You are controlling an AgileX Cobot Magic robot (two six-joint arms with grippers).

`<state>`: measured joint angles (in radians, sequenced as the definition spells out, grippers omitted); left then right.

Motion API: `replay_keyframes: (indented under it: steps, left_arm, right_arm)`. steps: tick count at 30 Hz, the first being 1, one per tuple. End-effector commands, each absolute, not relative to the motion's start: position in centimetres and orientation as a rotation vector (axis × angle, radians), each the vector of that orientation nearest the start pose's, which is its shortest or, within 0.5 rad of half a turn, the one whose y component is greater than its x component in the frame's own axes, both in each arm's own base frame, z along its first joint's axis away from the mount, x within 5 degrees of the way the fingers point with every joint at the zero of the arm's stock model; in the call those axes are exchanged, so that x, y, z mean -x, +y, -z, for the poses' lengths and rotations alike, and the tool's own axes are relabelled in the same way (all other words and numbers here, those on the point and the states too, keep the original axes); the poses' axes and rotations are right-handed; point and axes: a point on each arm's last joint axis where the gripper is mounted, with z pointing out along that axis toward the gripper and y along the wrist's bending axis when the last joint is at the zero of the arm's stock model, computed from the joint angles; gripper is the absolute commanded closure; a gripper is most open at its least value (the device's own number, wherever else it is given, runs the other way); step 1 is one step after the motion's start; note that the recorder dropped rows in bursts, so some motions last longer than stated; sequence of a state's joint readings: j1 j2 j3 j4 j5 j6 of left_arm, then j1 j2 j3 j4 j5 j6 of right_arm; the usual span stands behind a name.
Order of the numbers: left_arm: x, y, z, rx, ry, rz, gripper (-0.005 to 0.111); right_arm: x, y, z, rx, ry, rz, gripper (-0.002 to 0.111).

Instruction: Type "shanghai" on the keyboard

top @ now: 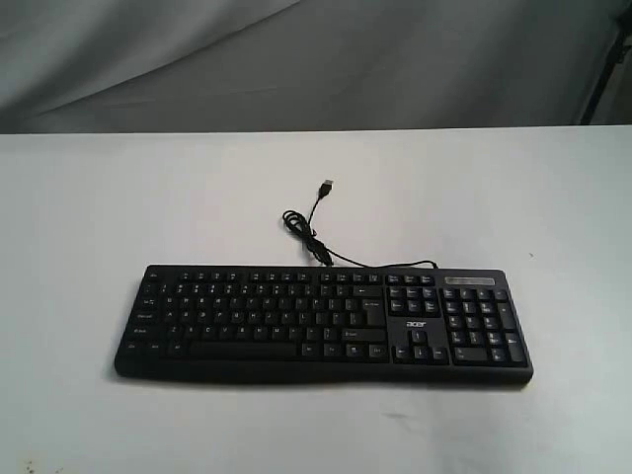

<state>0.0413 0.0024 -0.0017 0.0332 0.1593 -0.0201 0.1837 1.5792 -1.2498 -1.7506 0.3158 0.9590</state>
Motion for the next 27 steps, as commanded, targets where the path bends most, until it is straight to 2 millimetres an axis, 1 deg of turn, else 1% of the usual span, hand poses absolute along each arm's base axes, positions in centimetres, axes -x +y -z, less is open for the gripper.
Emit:
replay_keyframes:
  steps: [1,2,3,4,5,7,9,11,13,14,16,18,21,26,27]
  left_arm:
    - [-5.6,0.2,-19.9,0.024,1.637,-0.039,0.107]
    - [-5.6,0.2,-19.9,0.024,1.637,-0.039,0.107]
    - [-5.6,0.2,-19.9,0.024,1.637,-0.039,0.107]
    - [-5.6,0.2,-19.9,0.024,1.637,-0.039,0.107]
    - [-5.6,0.2,-19.9,0.024,1.637,-0.039,0.107]
    - [-5.6,0.2,-19.9,0.024,1.637,-0.039,0.107]
    - [-5.6,0.2,-19.9,0.024,1.637,-0.039,0.107]
    - [-5.6,0.2,-19.9,0.024,1.637,-0.039,0.107]
    - [-5.6,0.2,-19.9,0.024,1.637,-0.039,0.107]
    - [-5.6,0.2,-19.9,0.024,1.637,-0.039,0.107]
    - [-5.6,0.2,-19.9,0.024,1.637,-0.039,0.107]
    - [-5.6,0.2,-19.9,0.024,1.637,-0.039,0.107]
    - [-5.6,0.2,-19.9,0.024,1.637,-0.039,0.107]
    - [-5.6,0.2,-19.9,0.024,1.637,-0.039,0.107]
    - [-5.6,0.2,-19.9,0.024,1.637,-0.039,0.107]
  right_arm:
    - [-38.4,7.2,-34.1,0.641,1.927,0.857,0.108]
    - [-38.3,9.0,-33.7,0.826,1.987,0.656,0.108]
    - [-37.8,10.9,-33.4,0.955,2.012,0.414,0.108]
    - [-37.0,13.0,-33.5,1.026,2.011,0.109,0.108]
    - [-36.5,13.9,-33.6,1.104,1.973,-0.014,0.108]
    - [-35.3,15.9,-34.0,1.164,1.906,-0.322,0.108]
    - [-34.0,17.8,-34.3,1.235,1.843,-0.464,0.108]
    - [-32.7,20.1,-34.2,1.320,1.798,-0.483,0.108]
    - [-31.2,22.8,-33.6,1.419,1.760,-0.512,0.108]
    - [-30.6,23.8,-33.4,1.450,1.747,-0.530,0.108]
    - [-29.5,26.1,-32.3,1.530,1.726,-0.556,0.108]
    - [-28.7,27.8,-30.8,1.602,1.728,-0.560,0.108]
    - [-27.7,30.5,-28.0,1.681,1.754,-0.590,0.108]
    - [-26.5,34.8,-21.8,1.796,1.776,-0.554,0.108]
    - [-26.2,35.4,-20.9,1.809,1.777,-0.552,0.108]
